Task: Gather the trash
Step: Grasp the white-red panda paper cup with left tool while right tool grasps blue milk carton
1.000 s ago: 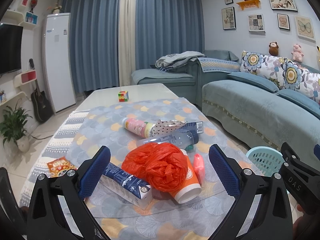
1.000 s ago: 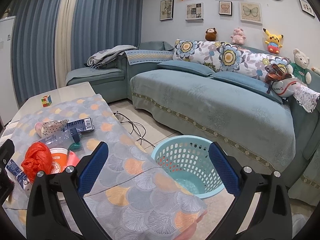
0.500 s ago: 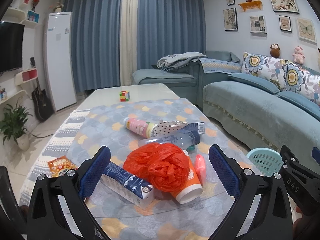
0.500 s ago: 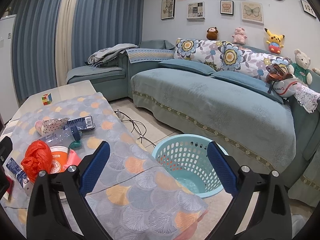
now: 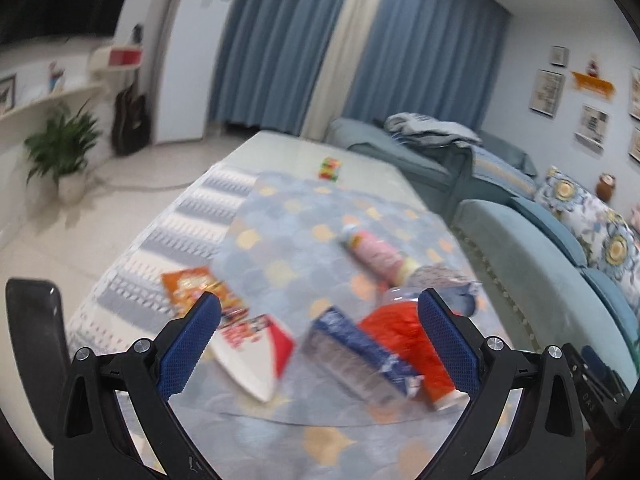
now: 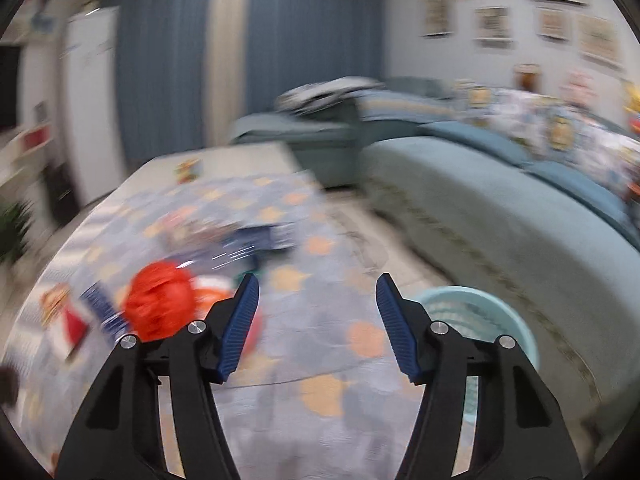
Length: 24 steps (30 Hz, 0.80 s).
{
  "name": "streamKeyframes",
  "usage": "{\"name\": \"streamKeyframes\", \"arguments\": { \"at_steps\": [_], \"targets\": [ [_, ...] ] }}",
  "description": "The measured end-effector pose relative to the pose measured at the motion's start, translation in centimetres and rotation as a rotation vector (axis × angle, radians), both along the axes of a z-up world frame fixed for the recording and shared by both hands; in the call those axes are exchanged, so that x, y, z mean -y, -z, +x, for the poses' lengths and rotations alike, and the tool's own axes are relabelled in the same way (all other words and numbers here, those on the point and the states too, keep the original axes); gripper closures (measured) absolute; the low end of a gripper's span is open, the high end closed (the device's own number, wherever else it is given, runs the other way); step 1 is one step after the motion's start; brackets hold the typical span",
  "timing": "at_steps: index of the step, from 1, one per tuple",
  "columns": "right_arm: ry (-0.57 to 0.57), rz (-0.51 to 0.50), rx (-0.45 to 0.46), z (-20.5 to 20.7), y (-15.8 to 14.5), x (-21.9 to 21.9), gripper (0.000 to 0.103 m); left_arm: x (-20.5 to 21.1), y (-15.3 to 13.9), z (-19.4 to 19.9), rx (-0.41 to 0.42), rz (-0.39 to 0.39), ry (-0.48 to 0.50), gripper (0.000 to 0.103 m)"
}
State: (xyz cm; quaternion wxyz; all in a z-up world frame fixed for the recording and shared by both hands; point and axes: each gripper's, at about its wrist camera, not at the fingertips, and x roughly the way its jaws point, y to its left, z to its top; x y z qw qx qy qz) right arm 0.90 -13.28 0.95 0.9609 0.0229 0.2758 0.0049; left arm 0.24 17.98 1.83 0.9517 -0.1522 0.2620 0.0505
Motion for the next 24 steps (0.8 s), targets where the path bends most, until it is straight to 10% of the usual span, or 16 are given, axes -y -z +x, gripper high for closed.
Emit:
{"name": "streamKeyframes", "arguments": {
  "at_steps": [24],
  "targets": [
    [-0.608, 0.075, -0.176, 8.1, 4.7, -14.0, 0.041, -8.1, 11.8, 6.3, -0.265, -0.242, -0.018, 0.023]
  ]
}}
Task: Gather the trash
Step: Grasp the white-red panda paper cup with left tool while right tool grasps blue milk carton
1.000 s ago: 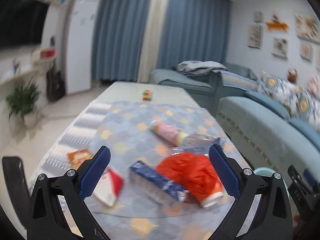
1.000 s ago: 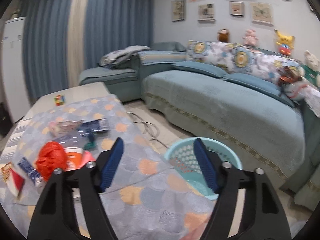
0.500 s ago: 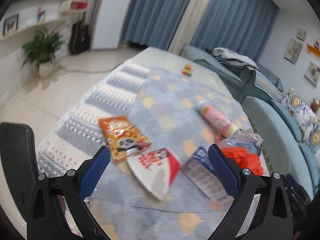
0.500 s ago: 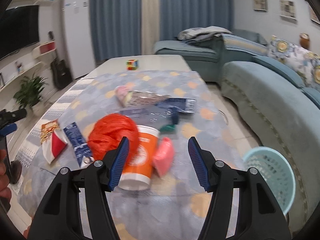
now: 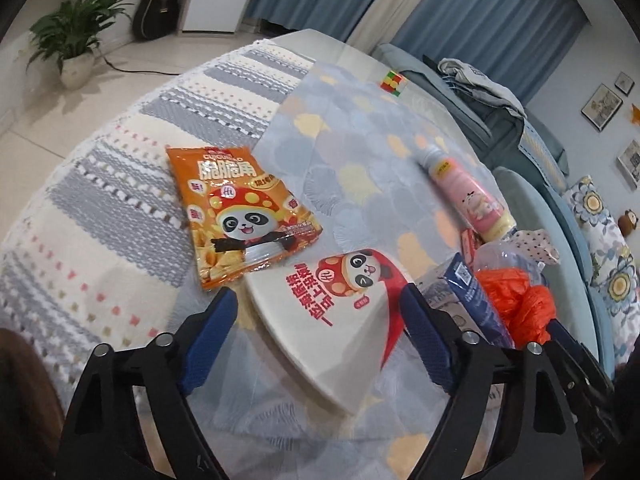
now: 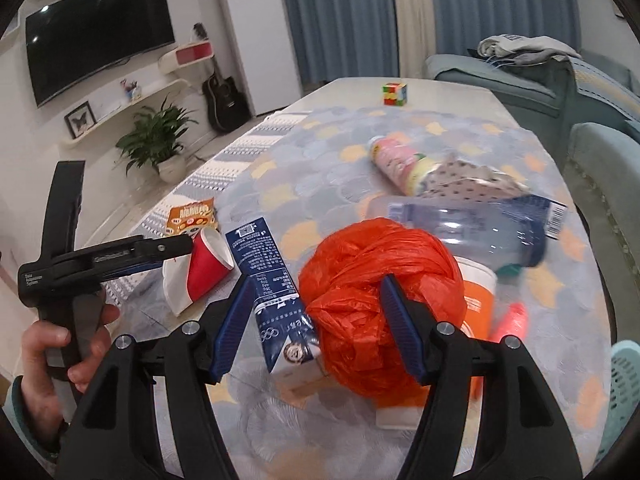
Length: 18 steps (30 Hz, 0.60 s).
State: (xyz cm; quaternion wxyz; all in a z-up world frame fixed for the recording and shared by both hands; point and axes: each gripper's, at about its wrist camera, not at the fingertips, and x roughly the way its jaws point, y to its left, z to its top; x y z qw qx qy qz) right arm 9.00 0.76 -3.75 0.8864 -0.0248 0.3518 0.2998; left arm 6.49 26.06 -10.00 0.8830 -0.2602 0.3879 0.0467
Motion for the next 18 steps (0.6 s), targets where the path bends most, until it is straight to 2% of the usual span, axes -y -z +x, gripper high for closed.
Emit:
{"name": "streamKeyframes", "arguments": {
  "at_steps": [4, 6, 9, 12, 15, 18],
  "targets": [
    [-0.016, -0.032, 0.026, -0.7, -0.2, -0.5, 0.041, 0.5, 0.0, 0.2, 0.015, 0.007, 0.018, 0.03],
    [-0.006, -0.043, 0.071, -1.5, -0.5, -0.5, 0.041, 0.5, -0.1, 0.4, 0.014, 0.011, 0.023, 0.031],
    [-0.035, -0.032, 0.101, -2.3, -1.2, -0.7, 0.041, 0.5, 0.1, 0.0, 0.014, -0.012, 0.041, 0.038],
    [-0.093, -0.034, 0.067, -2.0, -1.1, -1.7, 0.043, 0.5, 0.1, -0.4, 0.018, -0.033, 0.051, 0.044],
    [-0.115, -0.109, 0.043, -1.2, 0.1, -3.7, 0.044, 0.6, -0.1, -0.7, 0.033, -0.044, 0.057, 0.045],
    [-0.116, -0.143, -0.009, 0.0, 1.5, -4.8, 0.048, 0.6, -0.2, -0.8, 0.05, -0.071, 0.067, 0.052]
  ]
}}
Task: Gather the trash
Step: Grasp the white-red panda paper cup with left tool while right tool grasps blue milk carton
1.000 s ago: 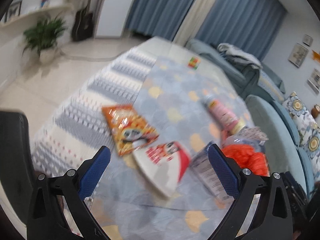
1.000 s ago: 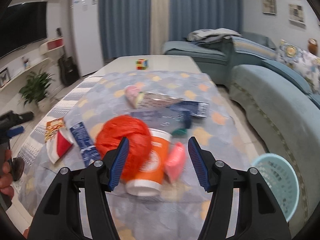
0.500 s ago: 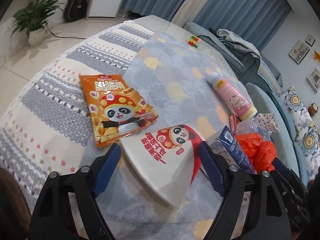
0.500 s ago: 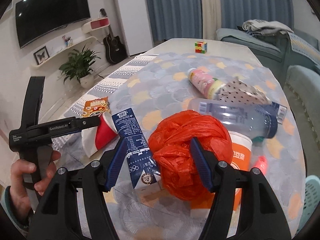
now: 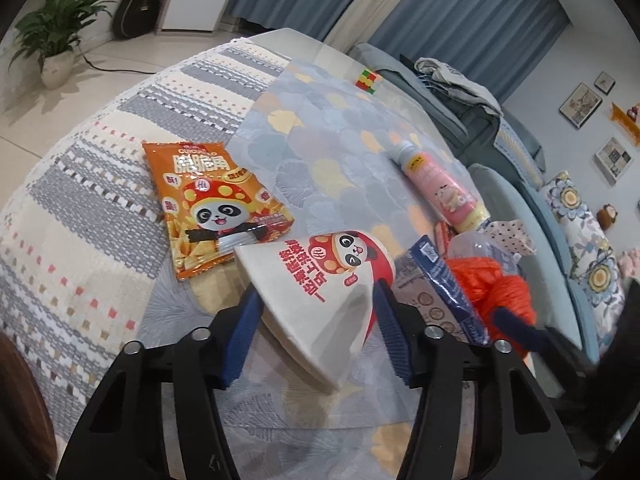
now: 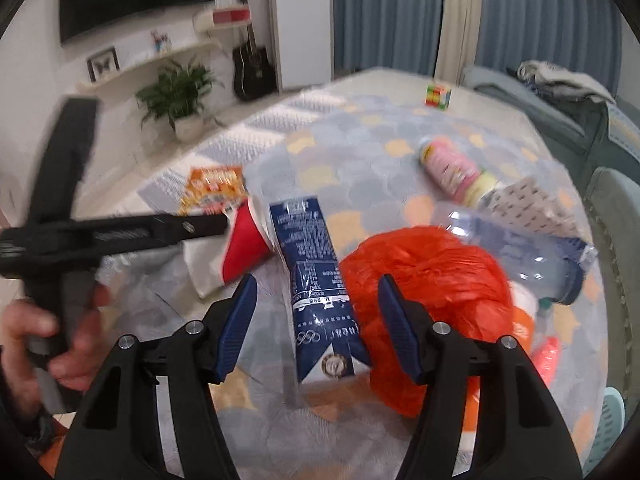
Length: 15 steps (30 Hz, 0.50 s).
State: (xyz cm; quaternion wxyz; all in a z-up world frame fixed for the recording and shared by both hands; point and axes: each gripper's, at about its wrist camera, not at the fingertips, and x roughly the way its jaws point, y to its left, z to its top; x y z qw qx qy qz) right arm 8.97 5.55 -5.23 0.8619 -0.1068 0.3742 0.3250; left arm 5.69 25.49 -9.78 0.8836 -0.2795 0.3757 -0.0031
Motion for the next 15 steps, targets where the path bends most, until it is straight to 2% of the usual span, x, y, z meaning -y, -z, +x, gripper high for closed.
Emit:
{"name": "streamKeyframes", "arguments": {
  "at_steps": [1, 2, 4, 7, 9, 11, 15],
  "targets": [
    [-0.008, 0.0, -0.022, 0.5, 0.5, -0.4, 0.053, 0.0, 0.0, 0.0, 0.005, -0.011, 0.004, 0.054],
    [-0.018, 0.004, -0.042, 0.7, 0.9, -0.5, 0.065, 0.1, -0.1, 0.0, 0.01, -0.019, 0.009, 0.055],
    [-0.029, 0.018, -0.084, 1.0, 1.7, -0.7, 0.072, 0.3, -0.2, -0.1, 0.037, -0.048, 0.026, 0.059],
    [-0.015, 0.063, -0.087, 0.9, 1.8, -0.1, 0.072, 0.7, -0.8, -0.4, 0.09, -0.075, 0.057, 0.067],
    [0.002, 0.077, -0.079, 0.8, 1.6, 0.4, 0.072, 1.4, -1.3, -0.4, 0.108, -0.072, 0.079, 0.079],
    [0.01, 0.099, -0.059, 0.5, 0.8, 0.9, 0.073, 2.0, -1.4, -0.1, 0.102, -0.062, 0.103, 0.101],
    [0.026, 0.155, -0.014, -0.3, -1.7, 2.2, 0.074, 3.3, -2.6, -0.3, 0.111, 0.029, 0.099, 0.102]
  ]
}}
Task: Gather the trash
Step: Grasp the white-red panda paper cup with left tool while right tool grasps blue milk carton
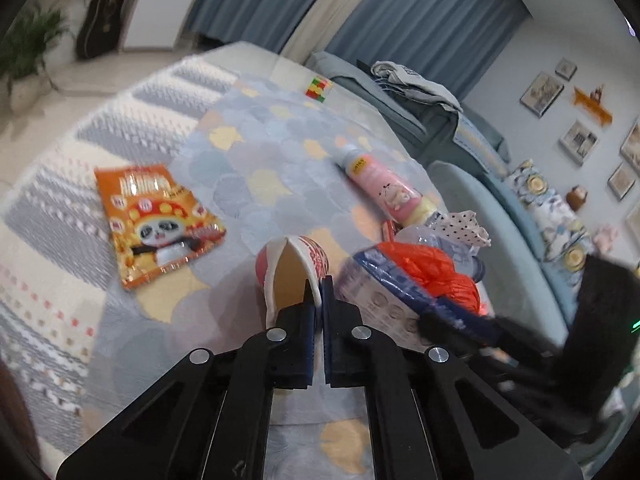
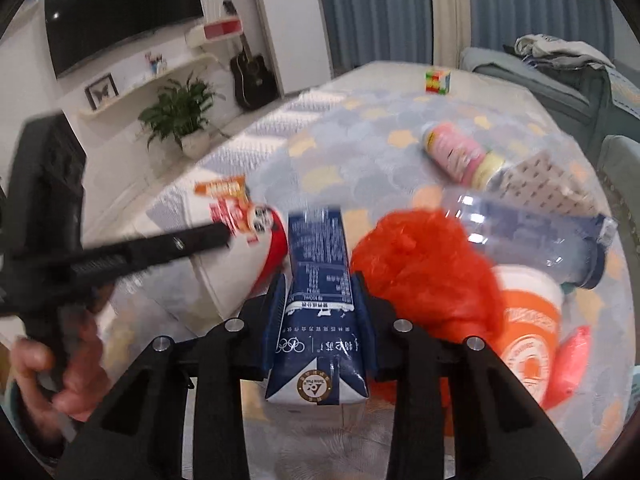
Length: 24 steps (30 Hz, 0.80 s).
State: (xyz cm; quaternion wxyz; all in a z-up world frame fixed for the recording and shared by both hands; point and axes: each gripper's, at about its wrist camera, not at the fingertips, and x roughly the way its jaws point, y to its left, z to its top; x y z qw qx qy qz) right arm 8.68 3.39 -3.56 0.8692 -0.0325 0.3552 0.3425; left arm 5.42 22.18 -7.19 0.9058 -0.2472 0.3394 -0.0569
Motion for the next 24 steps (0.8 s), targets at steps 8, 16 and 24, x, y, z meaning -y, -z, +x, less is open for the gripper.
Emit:
{"name": "streamKeyframes", "arguments": {
  "at_steps": [8, 16, 24],
  "targets": [
    [0.0, 0.034, 0.007, -1.1, -3.9, 3.1, 0.103, 3.1, -6.4, -2.1, 0.155, 0.048, 0.044, 0.102],
    [-0.028, -0.007, -0.148, -3.1, -2.4, 4.0, 0.036, 4.0, -6.7, -2.6, 0.15, 0.046, 0.041, 0.102],
    [-0.033, -0.124, -0.325, -2.0, 2.4, -1.1, 0.047, 2.2, -6.7, -3.5, 0.159, 0.024, -0.011, 0.102]
  ]
}}
